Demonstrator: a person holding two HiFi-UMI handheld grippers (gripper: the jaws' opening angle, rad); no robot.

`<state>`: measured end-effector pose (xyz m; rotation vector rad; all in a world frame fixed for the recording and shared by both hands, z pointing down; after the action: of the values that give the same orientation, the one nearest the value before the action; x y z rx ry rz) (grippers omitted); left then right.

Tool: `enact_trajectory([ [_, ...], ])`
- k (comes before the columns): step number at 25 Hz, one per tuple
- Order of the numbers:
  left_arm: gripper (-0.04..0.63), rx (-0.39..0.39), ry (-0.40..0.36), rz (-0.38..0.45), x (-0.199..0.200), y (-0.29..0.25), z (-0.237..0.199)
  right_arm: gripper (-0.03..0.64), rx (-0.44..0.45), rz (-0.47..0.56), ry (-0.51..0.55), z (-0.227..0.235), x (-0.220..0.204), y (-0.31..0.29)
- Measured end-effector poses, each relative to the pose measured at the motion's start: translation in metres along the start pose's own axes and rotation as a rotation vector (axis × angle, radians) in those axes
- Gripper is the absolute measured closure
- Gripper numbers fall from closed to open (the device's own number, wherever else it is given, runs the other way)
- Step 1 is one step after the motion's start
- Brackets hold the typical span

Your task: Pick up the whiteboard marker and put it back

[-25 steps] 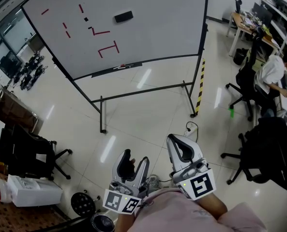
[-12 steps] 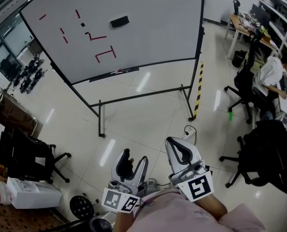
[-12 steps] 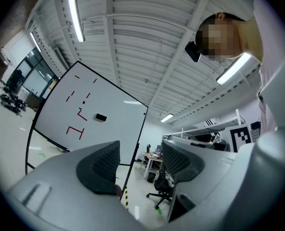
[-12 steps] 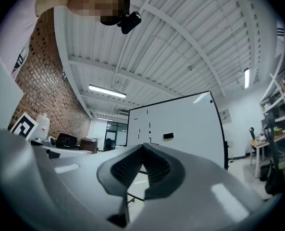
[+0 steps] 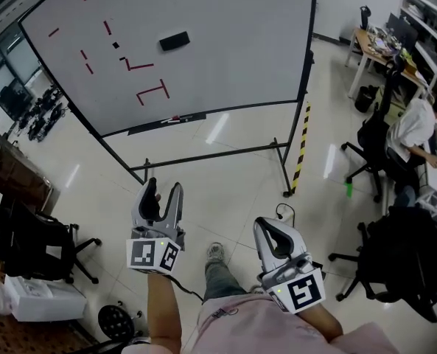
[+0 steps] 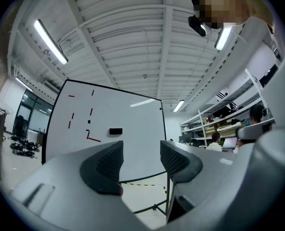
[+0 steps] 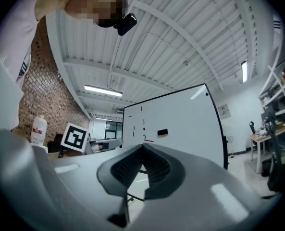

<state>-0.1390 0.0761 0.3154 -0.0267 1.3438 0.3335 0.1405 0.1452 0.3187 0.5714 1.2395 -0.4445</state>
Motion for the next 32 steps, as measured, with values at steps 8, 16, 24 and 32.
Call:
enact_trajectory([
  [8,0.443,-0.011,0.014,-0.308,-0.207,-0.24,-0.127,0.614,-0.134,-0.101,-0.022,0.056,-0.052,-0.155],
  [16,0.54,-0.131,0.049,-0.55,-0.373,-0.385,-0.188,0.614,-0.28,-0.284,0.018,0.096,-0.088,-0.285],
  [24,0.591,-0.126,0.137,-0.392,-0.317,-0.358,-0.196,0.614,-0.263,-0.288,-0.014,0.11,-0.089,-0.308],
  [32,0.591,0.0,0.124,0.08,-0.071,-0.147,-0.12,0.614,-0.129,-0.081,-0.043,0.076,-0.046,-0.193],
])
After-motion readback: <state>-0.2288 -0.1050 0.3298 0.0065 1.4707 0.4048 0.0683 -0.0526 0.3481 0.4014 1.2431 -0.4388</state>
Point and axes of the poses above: the fingertips, and each gripper's own axes: y backward along the fingers, z to its right, x out of its top, the point moved 9 cm from there along y, backward along the fingers, and after that the axes turned 13 degrees about -y, right-handed, at the moved point
